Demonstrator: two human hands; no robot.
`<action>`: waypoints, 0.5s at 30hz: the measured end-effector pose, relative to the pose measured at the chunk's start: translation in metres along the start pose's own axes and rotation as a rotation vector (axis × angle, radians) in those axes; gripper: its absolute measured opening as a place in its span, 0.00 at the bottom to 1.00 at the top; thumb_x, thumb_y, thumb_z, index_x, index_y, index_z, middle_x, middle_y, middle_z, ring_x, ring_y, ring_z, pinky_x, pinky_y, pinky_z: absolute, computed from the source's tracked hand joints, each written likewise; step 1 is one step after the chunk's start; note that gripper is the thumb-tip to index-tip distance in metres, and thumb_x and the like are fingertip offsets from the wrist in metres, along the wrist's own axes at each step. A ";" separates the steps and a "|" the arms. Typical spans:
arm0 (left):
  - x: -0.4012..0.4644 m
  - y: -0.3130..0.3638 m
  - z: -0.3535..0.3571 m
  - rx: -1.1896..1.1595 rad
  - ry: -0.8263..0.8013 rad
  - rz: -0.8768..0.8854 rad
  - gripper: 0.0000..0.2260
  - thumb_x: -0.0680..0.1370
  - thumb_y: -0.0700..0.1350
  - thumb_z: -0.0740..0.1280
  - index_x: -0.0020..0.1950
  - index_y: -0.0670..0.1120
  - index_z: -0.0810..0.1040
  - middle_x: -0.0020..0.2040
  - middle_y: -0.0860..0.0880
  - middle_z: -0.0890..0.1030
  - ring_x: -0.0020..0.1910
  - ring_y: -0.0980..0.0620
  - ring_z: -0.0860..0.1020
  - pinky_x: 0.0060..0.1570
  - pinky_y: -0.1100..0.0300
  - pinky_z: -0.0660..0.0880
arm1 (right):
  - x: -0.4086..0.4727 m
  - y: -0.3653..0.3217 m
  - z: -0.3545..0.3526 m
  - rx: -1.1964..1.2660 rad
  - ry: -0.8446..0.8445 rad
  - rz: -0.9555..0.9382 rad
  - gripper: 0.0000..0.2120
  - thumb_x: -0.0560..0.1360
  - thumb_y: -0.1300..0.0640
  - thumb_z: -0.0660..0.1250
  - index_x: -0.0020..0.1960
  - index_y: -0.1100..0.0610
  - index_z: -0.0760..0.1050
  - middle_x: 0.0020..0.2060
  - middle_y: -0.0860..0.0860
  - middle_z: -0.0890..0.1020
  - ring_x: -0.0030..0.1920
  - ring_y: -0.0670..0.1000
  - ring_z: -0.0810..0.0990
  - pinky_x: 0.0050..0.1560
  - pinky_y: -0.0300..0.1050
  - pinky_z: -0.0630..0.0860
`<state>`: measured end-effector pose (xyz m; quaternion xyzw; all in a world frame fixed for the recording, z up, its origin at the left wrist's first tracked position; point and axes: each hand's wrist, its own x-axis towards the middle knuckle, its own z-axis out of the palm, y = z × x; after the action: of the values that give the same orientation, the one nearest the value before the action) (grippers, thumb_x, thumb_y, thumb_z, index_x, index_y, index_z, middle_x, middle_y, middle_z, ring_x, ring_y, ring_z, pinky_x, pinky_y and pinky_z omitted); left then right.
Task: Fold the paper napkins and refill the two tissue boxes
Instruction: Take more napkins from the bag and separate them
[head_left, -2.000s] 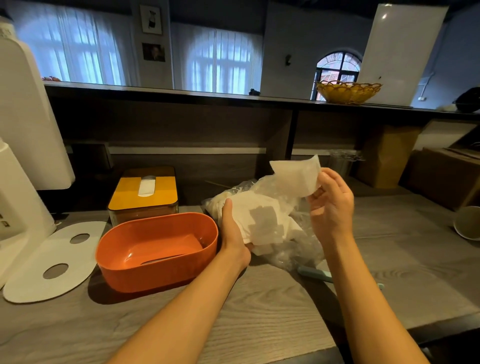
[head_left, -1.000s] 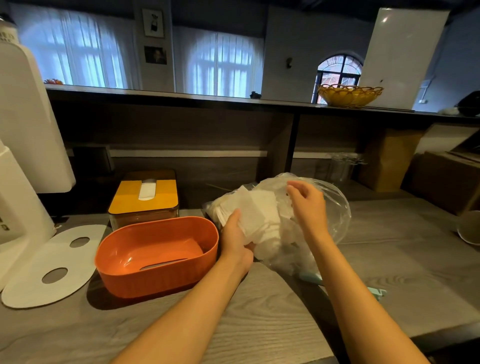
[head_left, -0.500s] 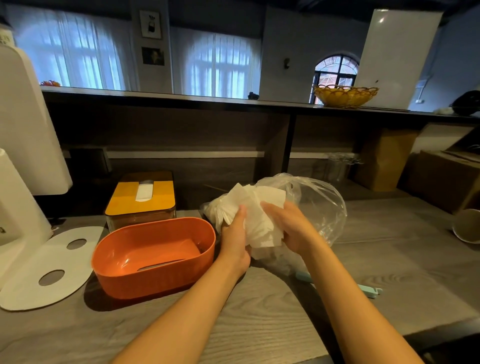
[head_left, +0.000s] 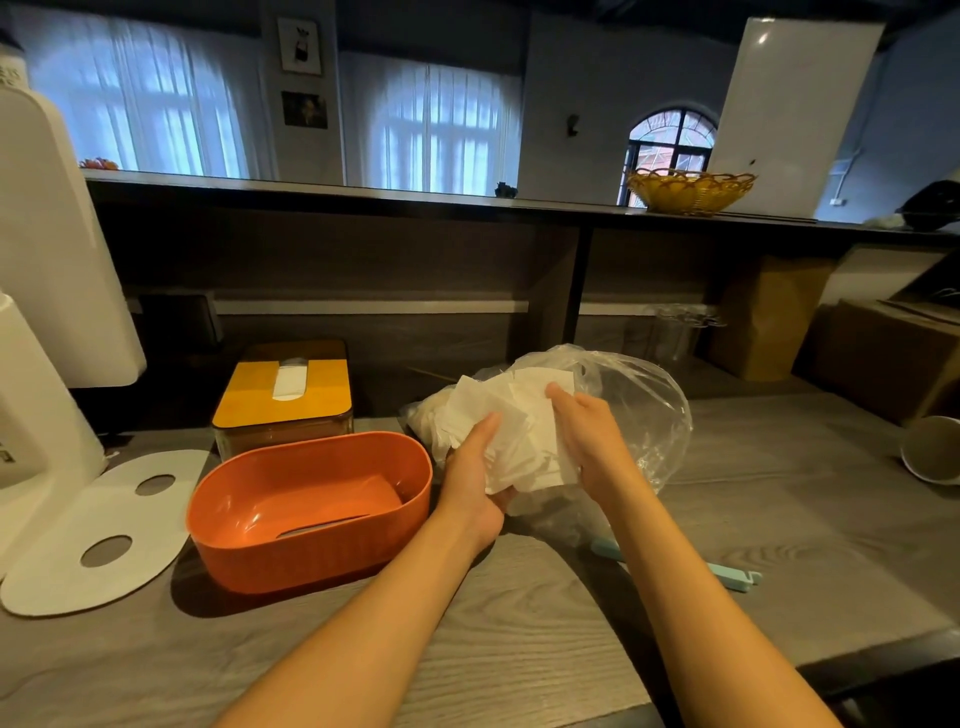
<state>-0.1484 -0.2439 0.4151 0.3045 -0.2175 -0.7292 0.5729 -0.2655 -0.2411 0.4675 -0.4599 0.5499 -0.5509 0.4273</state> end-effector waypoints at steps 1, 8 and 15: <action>-0.001 0.000 0.000 0.016 -0.025 -0.008 0.17 0.77 0.50 0.71 0.65 0.49 0.78 0.58 0.43 0.85 0.57 0.40 0.83 0.63 0.41 0.77 | 0.000 0.001 0.000 -0.003 0.025 -0.052 0.13 0.83 0.52 0.61 0.52 0.59 0.80 0.43 0.58 0.83 0.43 0.55 0.81 0.43 0.48 0.77; 0.001 0.000 0.000 -0.001 -0.042 -0.103 0.16 0.78 0.48 0.71 0.65 0.48 0.78 0.56 0.42 0.85 0.56 0.41 0.84 0.56 0.44 0.80 | 0.006 0.008 -0.004 -0.093 0.147 -0.355 0.16 0.82 0.58 0.61 0.39 0.66 0.75 0.29 0.54 0.72 0.29 0.48 0.69 0.29 0.40 0.66; -0.002 0.000 0.002 0.029 0.013 -0.055 0.09 0.80 0.43 0.68 0.59 0.48 0.79 0.52 0.44 0.85 0.52 0.42 0.82 0.48 0.46 0.79 | 0.003 -0.010 -0.026 0.133 0.343 -0.482 0.13 0.82 0.59 0.61 0.40 0.59 0.73 0.30 0.48 0.73 0.30 0.42 0.71 0.30 0.38 0.69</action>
<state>-0.1496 -0.2422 0.4164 0.3233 -0.2161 -0.7395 0.5494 -0.2915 -0.2381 0.4781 -0.4483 0.4517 -0.7409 0.2144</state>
